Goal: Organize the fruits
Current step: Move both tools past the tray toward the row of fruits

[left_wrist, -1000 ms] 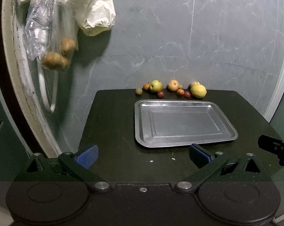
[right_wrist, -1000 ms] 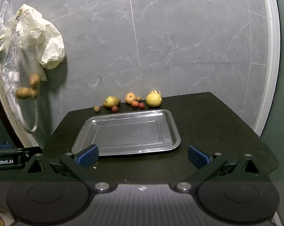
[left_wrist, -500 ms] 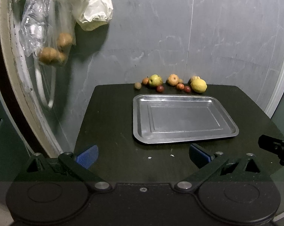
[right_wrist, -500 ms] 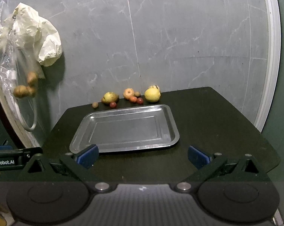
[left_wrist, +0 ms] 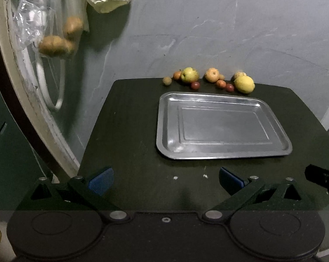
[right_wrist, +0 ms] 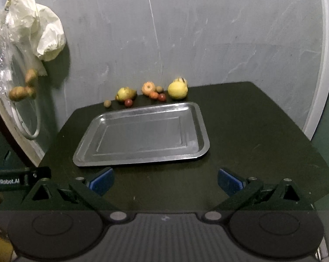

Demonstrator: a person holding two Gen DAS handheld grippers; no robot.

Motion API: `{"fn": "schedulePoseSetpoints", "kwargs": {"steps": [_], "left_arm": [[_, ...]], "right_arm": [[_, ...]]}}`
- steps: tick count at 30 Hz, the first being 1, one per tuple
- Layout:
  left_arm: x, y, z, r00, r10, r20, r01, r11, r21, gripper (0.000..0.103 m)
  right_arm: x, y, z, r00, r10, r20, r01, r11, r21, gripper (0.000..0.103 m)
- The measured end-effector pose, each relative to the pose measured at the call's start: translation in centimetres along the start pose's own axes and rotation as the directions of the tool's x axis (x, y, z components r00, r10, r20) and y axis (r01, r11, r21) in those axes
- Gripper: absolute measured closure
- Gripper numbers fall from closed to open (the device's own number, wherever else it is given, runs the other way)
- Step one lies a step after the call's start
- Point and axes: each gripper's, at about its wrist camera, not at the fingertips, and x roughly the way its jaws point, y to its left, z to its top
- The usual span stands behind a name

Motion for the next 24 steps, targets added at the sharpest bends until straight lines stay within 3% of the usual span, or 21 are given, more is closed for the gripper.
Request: {"fn": "schedulePoseSetpoints", "kwargs": {"steps": [7, 14, 24], "left_arm": [[3.8, -2.3, 3.0, 0.998, 0.051, -0.039, -0.052, 0.998, -0.026, 0.001], [6.5, -3.8, 7.1, 0.99, 0.144, -0.012, -0.144, 0.984, -0.104, 0.001], [8.7, -2.5, 10.8, 0.976, 0.21, -0.058, -0.215, 0.972, -0.098, 0.001]], "right_arm": [[4.2, -2.4, 2.9, 0.998, 0.045, -0.047, -0.046, 0.999, -0.016, 0.0], [9.1, -4.3, 6.2, 0.992, 0.093, -0.086, -0.097, 0.994, -0.04, 0.0], [13.3, -3.5, 8.6, 0.973, 0.18, -0.147, -0.191, 0.979, -0.065, 0.0]]}}
